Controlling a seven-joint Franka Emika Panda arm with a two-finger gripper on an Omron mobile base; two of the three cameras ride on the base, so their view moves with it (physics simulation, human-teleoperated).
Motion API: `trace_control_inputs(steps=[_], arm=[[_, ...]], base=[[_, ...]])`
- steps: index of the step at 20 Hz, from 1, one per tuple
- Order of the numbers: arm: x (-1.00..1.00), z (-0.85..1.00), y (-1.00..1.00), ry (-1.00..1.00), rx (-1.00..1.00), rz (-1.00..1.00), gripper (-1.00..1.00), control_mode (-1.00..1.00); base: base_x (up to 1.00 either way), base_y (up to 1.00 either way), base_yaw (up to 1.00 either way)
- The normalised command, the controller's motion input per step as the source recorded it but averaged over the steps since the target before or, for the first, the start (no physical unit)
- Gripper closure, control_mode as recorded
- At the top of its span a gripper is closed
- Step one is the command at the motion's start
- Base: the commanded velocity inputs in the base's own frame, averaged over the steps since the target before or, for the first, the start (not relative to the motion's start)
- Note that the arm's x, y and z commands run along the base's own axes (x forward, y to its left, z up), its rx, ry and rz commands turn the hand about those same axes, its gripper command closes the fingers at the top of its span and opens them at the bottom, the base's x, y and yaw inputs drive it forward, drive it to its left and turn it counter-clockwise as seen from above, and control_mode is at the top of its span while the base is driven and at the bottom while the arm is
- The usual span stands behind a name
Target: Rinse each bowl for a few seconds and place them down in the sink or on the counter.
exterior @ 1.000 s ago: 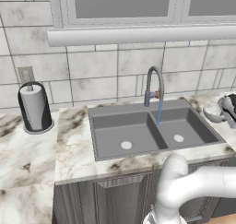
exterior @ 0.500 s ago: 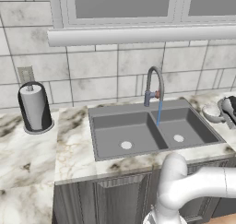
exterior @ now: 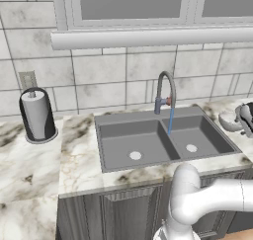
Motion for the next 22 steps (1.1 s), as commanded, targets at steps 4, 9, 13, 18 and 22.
trace_control_inputs(steps=[4,9,13,18,22], arm=[[-0.01,0.21,-0.10,-0.04,0.01,-0.03,-1.00,-1.00],[-0.03,0.32,-0.02,-0.03,0.02,-0.09,-1.00,-1.00],[-0.09,0.31,-0.05,0.00,0.03,-0.15,-1.00,-1.00],[-0.03,0.22,-0.02,0.00,0.02,-0.21,-1.00,-1.00],[-0.01,0.21,-0.01,0.00,0.01,-0.22,-1.00,-1.00]], base=[[0.00,0.00,0.00],[0.00,0.00,0.00],[0.00,0.00,0.00],[0.00,0.00,0.00],[0.00,0.00,0.00]])
